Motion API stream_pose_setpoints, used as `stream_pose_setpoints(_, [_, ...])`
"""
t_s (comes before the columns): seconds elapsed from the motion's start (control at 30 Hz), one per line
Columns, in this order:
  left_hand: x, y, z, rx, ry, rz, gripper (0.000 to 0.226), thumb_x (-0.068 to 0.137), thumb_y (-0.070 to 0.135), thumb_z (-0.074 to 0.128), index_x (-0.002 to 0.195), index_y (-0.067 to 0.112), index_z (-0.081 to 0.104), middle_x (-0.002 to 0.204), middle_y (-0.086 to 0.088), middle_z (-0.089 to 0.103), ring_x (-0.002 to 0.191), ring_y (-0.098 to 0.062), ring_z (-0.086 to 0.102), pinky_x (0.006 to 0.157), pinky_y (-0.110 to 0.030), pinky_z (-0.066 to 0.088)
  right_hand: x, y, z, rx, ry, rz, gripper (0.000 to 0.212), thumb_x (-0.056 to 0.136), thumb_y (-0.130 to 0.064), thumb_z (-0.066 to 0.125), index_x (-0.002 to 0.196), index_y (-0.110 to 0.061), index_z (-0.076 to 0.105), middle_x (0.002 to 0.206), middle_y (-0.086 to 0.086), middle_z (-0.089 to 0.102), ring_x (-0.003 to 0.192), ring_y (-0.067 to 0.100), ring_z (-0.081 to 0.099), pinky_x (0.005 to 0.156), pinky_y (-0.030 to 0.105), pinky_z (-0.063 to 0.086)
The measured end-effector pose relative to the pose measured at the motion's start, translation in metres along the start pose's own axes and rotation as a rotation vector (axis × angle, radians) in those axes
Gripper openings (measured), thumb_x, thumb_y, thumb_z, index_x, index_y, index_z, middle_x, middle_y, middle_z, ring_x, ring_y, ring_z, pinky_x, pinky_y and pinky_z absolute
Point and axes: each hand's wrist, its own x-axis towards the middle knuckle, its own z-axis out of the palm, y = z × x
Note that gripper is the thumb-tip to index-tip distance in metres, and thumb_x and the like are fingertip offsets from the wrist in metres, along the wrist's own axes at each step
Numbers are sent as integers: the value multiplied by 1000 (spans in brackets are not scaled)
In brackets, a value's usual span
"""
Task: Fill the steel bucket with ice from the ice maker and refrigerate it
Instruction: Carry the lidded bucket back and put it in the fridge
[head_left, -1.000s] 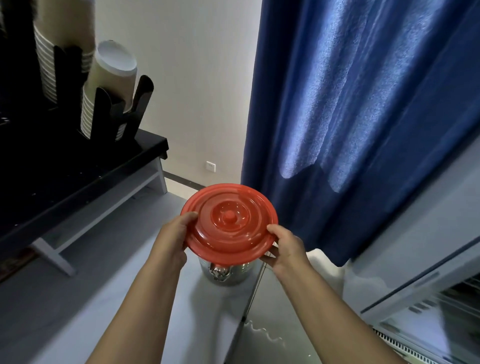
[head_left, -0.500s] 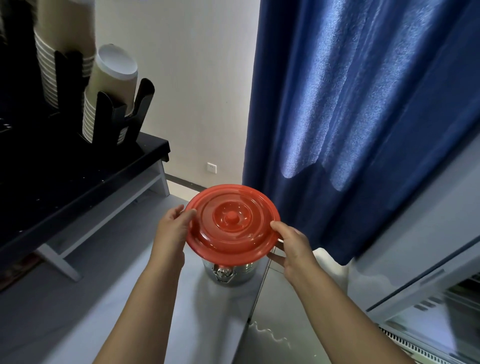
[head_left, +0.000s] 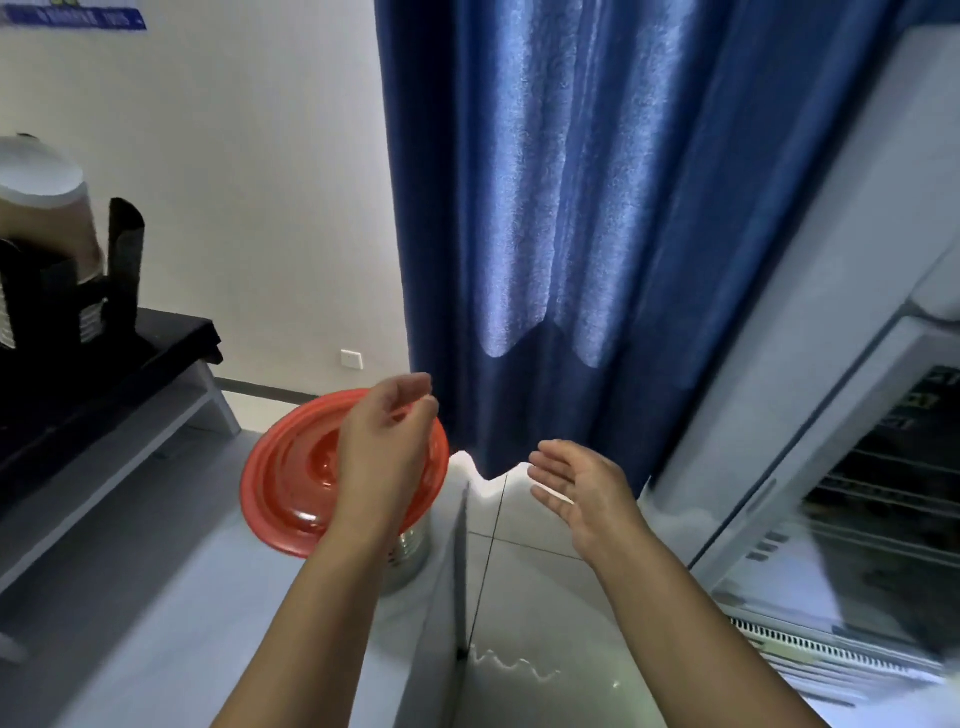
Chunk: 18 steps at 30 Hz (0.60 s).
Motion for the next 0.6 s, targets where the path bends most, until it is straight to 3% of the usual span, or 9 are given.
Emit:
stream_pose_setpoints(0.1, [-10,8,54,-45,-95,-3,23,85,4,58,100,16,70,92,9,71,81,5,64,71,-7,47,6,-20,-41,40,34,-34,16,84,-15,65,97,-5,67,94,11,73,85,22,71,68,31,56])
stream_pose_setpoints(0.23, [-25,11,124,-89,-241,-67,25,84,6,60,103,21,67,96,7,71,90,-6,67,80,-23,53,14,-49,-102,64,97,-66,8,86,-13,63,90,-7,67,88,10,72,79,21,69,64,28,54])
stream_pose_setpoints(0.33, [-39,21,190,-69,-375,-41,25,84,11,62,100,29,66,95,13,70,86,5,65,76,-15,48,21,-75,-164,112,186,-103,5,87,-13,63,85,-10,67,77,4,73,69,16,68,57,24,53])
stream_pose_setpoints(0.43, [-49,34,251,-76,-456,-23,23,84,12,64,101,26,66,93,14,70,84,6,64,76,-13,49,25,-98,-213,160,247,-135,4,86,-11,62,85,-10,66,67,1,72,61,14,67,56,24,52])
stream_pose_setpoints(0.53, [-61,48,314,-85,-537,4,18,83,20,67,99,27,67,85,16,69,75,9,62,63,-7,46,28,-119,-258,192,302,-172,8,87,-6,59,83,-10,65,63,1,71,53,11,65,52,20,52])
stream_pose_setpoints(0.6, [-72,59,358,-96,-598,22,17,82,27,68,100,26,67,86,16,69,78,10,62,67,-5,46,29,-134,-292,206,341,-200,11,88,-4,57,84,-9,66,64,3,71,53,11,66,51,19,53])
